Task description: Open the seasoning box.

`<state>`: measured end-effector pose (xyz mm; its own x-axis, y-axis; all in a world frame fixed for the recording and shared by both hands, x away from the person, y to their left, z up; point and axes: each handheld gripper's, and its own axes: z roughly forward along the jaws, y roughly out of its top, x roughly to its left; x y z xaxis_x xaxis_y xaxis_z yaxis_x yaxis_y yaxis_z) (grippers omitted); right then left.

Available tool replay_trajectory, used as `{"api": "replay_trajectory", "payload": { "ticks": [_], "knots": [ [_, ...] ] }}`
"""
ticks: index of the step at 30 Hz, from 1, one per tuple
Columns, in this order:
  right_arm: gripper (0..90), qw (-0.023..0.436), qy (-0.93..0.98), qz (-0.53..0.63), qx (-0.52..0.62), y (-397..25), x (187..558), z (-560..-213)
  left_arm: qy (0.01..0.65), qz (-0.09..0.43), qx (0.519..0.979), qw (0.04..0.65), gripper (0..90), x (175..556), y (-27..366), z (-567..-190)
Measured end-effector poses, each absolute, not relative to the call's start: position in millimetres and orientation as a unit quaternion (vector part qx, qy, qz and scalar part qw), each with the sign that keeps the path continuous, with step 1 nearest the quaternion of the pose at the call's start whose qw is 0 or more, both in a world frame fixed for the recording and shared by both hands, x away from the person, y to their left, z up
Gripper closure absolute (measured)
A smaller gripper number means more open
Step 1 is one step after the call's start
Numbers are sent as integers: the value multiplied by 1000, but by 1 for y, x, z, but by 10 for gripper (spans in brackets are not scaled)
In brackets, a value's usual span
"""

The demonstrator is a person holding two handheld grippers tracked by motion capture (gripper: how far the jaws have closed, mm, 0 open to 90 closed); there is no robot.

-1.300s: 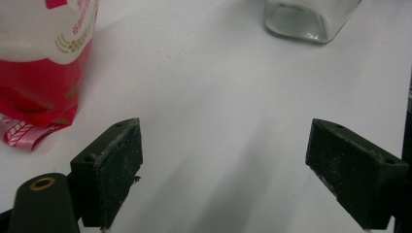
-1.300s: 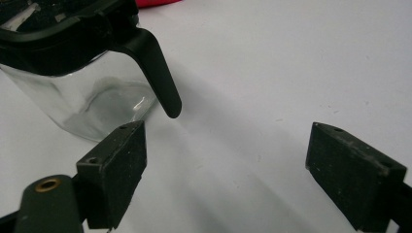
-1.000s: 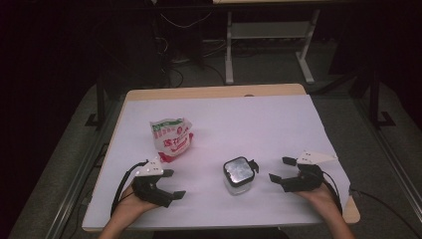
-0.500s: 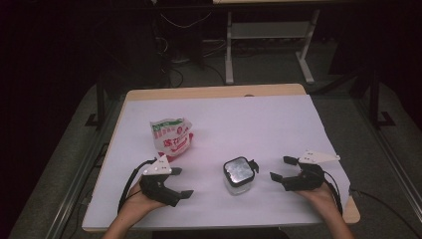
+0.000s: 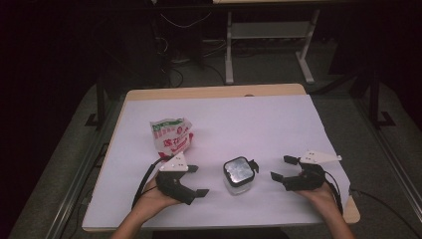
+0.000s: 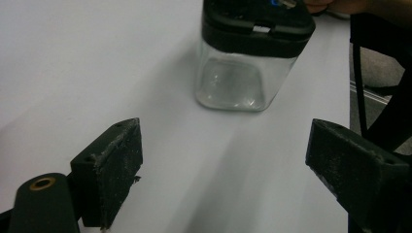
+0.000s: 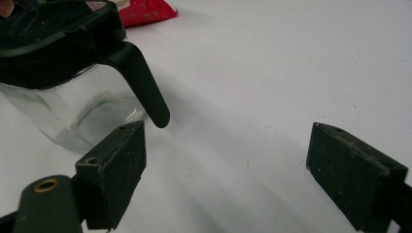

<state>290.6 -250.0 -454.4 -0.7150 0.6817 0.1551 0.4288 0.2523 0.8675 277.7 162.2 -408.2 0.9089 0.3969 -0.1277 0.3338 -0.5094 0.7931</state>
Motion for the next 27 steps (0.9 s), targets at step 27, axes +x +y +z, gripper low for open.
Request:
{"api": "replay_trajectory", "payload": {
  "ticks": [27],
  "knots": [
    [138, 124, 785, 494, 354, -249, 291, -455, 154, 35, 880, 448, 121, 290, 99, -411]
  ]
}}
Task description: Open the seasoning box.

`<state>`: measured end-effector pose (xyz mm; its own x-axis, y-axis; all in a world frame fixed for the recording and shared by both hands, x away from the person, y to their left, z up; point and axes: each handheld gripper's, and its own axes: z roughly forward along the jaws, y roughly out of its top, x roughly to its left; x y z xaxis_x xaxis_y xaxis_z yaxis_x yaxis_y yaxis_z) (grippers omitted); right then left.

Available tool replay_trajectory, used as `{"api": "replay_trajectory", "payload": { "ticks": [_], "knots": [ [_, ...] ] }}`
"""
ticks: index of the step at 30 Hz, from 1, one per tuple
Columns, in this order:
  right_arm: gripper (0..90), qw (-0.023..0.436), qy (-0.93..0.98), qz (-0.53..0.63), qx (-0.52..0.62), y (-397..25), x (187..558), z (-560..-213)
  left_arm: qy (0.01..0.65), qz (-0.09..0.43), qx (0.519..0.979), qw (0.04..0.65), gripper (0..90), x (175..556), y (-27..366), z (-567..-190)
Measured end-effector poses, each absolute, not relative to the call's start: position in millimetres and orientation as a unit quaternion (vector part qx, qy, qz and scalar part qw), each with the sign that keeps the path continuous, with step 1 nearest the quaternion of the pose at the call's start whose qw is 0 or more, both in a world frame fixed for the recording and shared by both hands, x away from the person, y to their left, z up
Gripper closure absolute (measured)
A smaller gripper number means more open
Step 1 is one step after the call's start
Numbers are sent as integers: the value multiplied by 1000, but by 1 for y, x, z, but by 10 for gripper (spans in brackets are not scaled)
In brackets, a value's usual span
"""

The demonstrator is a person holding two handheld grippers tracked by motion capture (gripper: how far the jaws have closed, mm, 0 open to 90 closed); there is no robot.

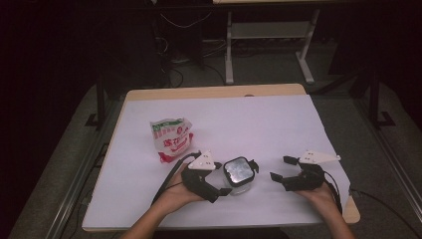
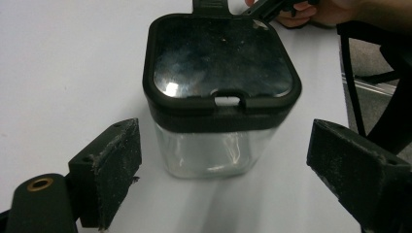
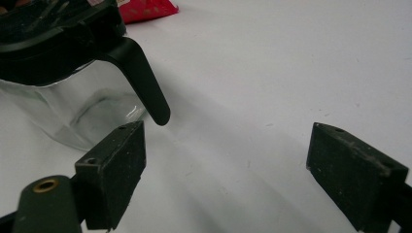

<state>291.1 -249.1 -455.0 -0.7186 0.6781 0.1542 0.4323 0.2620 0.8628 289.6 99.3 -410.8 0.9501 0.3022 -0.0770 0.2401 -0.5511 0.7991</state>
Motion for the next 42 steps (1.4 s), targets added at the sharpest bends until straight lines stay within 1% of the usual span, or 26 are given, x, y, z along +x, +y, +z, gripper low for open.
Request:
{"api": "replay_trajectory", "payload": {
  "ticks": [11, 16, 20, 42],
  "knots": [
    [138, 125, 789, 488, 352, -248, 291, -455, 147, 39, 881, 449, 124, 292, 90, -417],
    [138, 124, 789, 488, 353, -247, 291, -455, 151, 39, 878, 453, 140, 294, 91, -417],
    [139, 122, 789, 487, 355, -247, 292, -455, 153, 36, 875, 459, 171, 293, 90, -416],
    [140, 120, 792, 483, 354, -246, 292, -455, 156, 39, 871, 464, 180, 292, 92, -408]
  ]
}}
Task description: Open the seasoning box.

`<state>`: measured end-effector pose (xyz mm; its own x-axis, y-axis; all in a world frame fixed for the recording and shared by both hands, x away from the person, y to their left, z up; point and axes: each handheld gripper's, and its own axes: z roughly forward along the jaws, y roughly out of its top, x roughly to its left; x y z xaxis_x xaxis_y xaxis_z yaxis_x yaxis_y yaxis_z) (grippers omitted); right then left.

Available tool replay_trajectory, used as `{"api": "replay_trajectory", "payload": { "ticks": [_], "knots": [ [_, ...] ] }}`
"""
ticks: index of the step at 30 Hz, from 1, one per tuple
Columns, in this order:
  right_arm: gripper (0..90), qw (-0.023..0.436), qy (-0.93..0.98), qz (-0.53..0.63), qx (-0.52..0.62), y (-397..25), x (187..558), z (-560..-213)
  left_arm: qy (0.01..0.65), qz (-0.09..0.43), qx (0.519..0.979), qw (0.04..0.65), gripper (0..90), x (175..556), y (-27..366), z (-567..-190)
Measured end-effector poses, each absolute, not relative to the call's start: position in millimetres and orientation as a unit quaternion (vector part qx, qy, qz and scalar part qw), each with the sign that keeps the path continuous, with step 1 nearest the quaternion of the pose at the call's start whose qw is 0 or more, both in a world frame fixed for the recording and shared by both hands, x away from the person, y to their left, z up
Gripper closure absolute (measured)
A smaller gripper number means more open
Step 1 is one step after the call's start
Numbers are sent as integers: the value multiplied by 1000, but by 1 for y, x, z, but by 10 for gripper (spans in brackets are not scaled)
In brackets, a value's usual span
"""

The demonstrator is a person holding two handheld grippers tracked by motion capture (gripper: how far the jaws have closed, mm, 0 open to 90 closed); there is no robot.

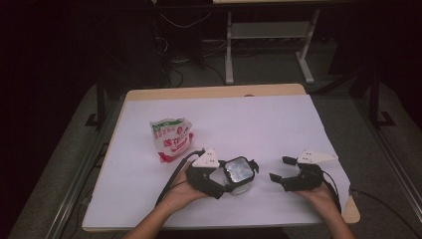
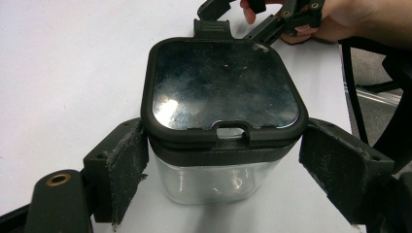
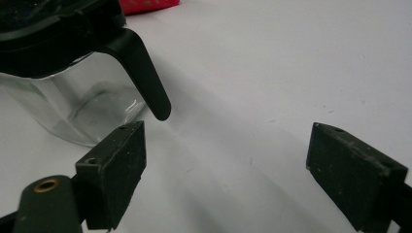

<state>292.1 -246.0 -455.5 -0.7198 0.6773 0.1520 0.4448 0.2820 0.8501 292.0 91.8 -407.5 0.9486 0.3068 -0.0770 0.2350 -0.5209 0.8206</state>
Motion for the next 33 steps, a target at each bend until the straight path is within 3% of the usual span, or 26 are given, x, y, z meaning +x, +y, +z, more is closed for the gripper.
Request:
{"api": "replay_trajectory", "payload": {
  "ticks": [33],
  "knots": [
    [141, 121, 792, 482, 353, -246, 292, -456, 160, 47, 861, 481, 185, 290, 92, -398]
  ]
}}
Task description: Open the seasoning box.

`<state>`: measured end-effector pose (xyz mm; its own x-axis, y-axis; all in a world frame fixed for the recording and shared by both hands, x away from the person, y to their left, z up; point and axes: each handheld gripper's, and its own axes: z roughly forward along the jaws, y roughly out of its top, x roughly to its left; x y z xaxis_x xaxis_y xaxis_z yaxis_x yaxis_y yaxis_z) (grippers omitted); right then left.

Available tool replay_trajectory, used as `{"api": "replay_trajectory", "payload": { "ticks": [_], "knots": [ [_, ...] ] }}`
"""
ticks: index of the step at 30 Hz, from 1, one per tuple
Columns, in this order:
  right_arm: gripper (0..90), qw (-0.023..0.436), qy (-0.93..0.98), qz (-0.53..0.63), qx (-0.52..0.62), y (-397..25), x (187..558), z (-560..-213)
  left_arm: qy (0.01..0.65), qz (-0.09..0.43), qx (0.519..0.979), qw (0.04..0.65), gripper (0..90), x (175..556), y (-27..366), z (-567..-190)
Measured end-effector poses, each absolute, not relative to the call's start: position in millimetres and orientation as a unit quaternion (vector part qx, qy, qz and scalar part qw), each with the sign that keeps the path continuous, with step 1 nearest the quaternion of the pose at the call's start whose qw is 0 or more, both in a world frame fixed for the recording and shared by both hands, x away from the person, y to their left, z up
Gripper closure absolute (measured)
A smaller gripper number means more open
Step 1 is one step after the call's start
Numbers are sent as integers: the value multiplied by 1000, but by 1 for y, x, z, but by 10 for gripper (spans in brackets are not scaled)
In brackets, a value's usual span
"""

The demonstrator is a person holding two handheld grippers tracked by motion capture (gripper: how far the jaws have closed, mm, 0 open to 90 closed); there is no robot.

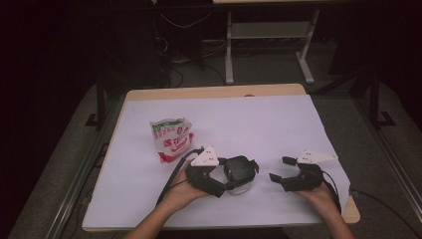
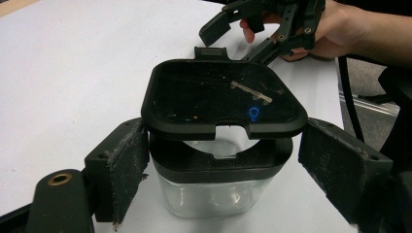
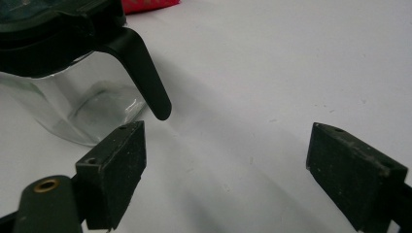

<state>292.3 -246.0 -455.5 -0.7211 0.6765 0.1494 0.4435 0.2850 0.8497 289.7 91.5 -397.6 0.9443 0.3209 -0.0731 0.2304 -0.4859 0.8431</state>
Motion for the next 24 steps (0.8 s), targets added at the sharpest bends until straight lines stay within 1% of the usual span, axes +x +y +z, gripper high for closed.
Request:
{"api": "replay_trajectory", "payload": {
  "ticks": [7, 8, 15, 16, 19, 21, 24],
  "knots": [
    [140, 121, 793, 482, 353, -246, 292, -456, 159, 47, 855, 491, 186, 289, 92, -394],
    [140, 121, 793, 482, 352, -246, 292, -456, 158, 42, 853, 495, 220, 289, 92, -393],
    [140, 121, 793, 482, 351, -246, 292, -455, 157, 40, 853, 497, 245, 289, 91, -393],
    [140, 121, 793, 482, 351, -246, 292, -456, 149, 45, 854, 496, 303, 288, 91, -394],
    [140, 121, 793, 483, 351, -246, 292, -456, 154, 54, 852, 497, 393, 288, 90, -394],
    [140, 121, 793, 483, 351, -246, 292, -456, 161, 54, 850, 499, 436, 290, 91, -394],
    [140, 121, 793, 483, 351, -246, 292, -456, 168, 60, 850, 495, 536, 292, 93, -393]
  ]
}}
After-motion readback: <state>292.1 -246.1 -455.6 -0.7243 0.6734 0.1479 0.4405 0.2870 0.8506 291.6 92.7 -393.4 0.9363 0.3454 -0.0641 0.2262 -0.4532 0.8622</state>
